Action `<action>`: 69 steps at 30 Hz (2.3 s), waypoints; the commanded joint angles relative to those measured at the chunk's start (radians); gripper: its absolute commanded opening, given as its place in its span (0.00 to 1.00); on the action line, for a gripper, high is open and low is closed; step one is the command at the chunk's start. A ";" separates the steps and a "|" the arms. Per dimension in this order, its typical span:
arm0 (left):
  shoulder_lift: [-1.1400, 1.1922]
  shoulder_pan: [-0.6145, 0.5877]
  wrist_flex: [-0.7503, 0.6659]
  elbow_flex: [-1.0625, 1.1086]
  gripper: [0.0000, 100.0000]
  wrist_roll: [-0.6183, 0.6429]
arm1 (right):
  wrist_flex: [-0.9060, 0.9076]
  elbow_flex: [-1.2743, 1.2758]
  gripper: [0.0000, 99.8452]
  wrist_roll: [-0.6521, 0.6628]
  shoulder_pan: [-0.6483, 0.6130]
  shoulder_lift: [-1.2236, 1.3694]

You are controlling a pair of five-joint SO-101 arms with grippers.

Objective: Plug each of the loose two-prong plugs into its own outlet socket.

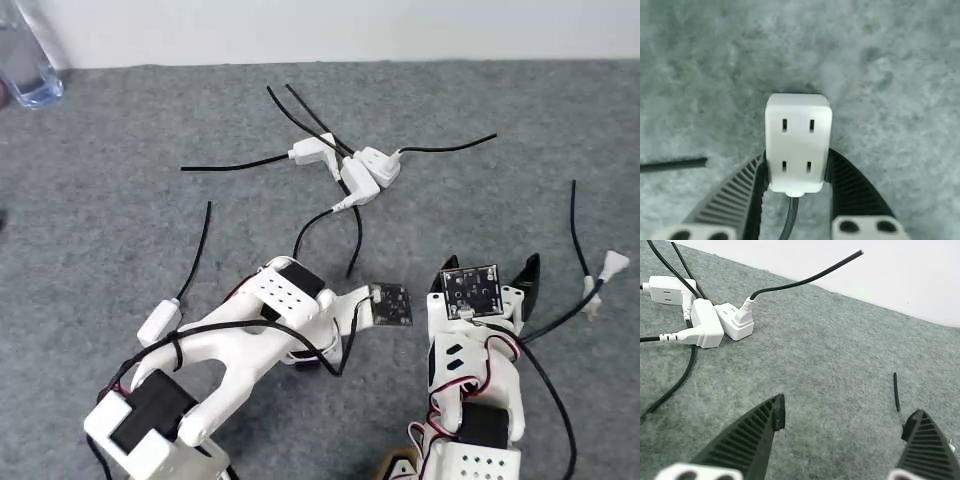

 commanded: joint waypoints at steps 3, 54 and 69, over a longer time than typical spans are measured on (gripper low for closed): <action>-0.011 0.000 0.032 -0.004 0.01 -0.052 | -0.001 0.017 0.37 -0.003 -0.001 -0.007; -0.466 -0.114 0.470 -0.602 0.18 0.365 | 0.056 -0.086 0.24 0.048 0.177 -0.007; -0.964 -0.516 0.298 0.070 0.19 0.359 | 0.503 -0.657 0.30 0.041 0.268 0.025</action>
